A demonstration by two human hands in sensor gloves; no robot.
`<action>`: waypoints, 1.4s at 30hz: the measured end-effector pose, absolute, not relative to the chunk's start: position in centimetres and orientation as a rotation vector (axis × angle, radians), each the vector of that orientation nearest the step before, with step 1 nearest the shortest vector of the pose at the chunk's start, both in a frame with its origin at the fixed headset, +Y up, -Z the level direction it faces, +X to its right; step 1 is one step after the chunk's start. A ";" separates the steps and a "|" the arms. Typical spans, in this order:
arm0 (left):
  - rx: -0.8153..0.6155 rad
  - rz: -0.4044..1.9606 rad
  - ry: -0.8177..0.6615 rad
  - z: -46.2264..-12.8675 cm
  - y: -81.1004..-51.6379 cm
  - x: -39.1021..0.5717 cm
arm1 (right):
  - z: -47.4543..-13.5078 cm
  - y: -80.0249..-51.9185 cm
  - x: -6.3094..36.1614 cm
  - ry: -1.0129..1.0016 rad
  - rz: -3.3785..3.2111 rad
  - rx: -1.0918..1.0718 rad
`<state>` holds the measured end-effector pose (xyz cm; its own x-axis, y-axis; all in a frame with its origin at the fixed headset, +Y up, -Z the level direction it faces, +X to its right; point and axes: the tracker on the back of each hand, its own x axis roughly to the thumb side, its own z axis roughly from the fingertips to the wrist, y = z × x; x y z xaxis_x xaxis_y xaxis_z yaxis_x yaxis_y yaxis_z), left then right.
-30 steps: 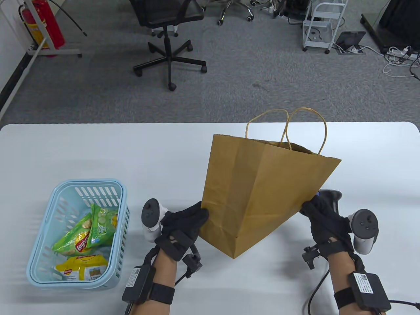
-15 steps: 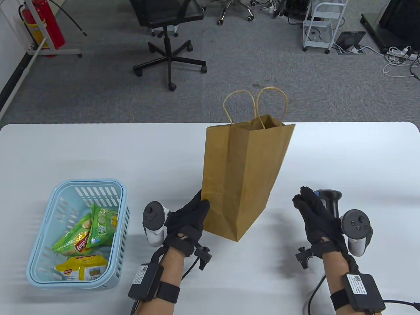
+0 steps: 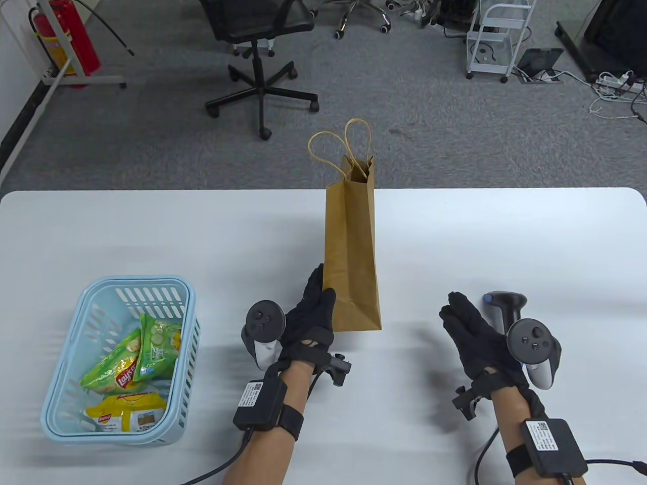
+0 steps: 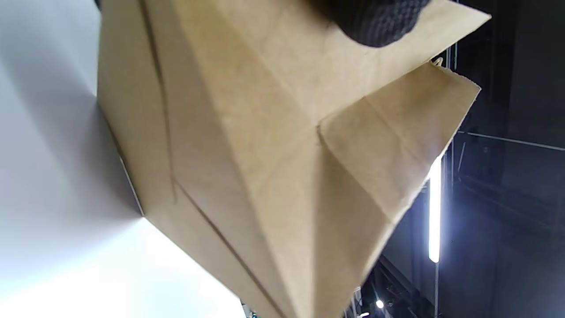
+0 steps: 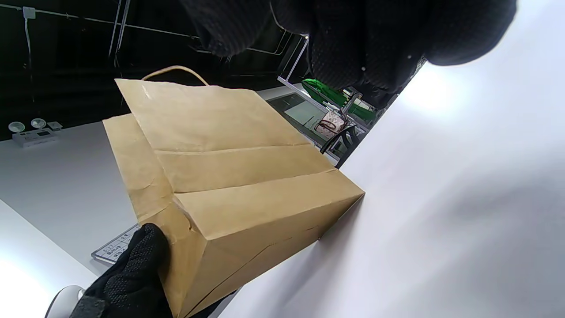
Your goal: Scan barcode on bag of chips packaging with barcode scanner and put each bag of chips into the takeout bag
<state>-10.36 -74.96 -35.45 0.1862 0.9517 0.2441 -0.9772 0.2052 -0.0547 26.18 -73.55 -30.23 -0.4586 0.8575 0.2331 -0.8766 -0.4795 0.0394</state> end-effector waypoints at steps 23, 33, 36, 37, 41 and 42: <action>-0.414 1.077 -0.203 -32.6 -77.0 -8.4 | -29.9 -74.1 24.7 -0.037 2.174 0.346; -0.185 0.497 -0.349 -32.6 -73.0 -12.2 | -29.8 -71.5 26.4 -0.169 2.157 0.324; -0.150 0.465 -0.316 -32.9 -72.8 -13.2 | -30.3 -70.2 28.3 -0.241 2.217 0.161; -0.157 0.499 -0.306 -33.0 -72.9 -13.4 | -30.6 -70.0 29.1 -0.247 2.260 0.101; -0.187 0.498 -0.280 -33.6 -73.3 -13.8 | -32.2 -70.8 32.0 -0.159 2.477 -0.193; -0.180 0.481 -0.279 -33.6 -73.3 -13.8 | -32.5 -71.2 32.5 -0.129 2.481 -0.240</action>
